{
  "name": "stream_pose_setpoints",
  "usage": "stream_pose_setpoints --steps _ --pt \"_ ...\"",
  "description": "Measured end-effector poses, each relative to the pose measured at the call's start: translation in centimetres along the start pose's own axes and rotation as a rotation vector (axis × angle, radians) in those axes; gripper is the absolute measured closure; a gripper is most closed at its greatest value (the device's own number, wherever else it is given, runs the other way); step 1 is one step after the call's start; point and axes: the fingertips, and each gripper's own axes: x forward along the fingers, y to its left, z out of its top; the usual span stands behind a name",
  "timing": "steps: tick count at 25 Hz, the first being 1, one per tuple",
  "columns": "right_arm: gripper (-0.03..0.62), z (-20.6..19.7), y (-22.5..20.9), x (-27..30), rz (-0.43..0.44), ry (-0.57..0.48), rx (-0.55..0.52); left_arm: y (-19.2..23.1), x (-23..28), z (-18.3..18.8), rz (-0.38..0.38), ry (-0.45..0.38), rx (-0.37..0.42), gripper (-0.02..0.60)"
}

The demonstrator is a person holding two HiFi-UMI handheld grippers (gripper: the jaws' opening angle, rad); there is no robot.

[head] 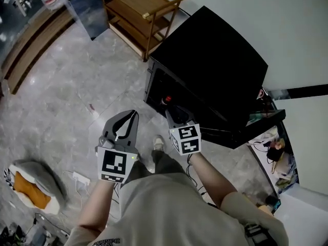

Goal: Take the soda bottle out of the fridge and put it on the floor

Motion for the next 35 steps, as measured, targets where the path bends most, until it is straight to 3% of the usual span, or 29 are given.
stream_pose_setpoints --steps 14,19,29,35 --pt "0.471 -7.8 -3.4 10.9 -0.039 0.130 -0.016 0.2 6.8 -7.9 -0.027 0.094 -0.073 0.571" --pt "0.453 -10.5 -4.6 14.0 -0.058 0.173 0.053 0.3 8.6 -10.1 -0.056 0.119 -0.068 0.571" --pt "0.431 -14.5 -6.5 19.6 -0.081 0.215 0.040 1.5 10.8 -15.0 -0.071 0.168 -0.066 0.571" --pt "0.431 -17.1 -8.5 22.2 -0.137 0.264 0.061 1.9 11.4 -16.6 -0.075 0.180 -0.078 0.571"
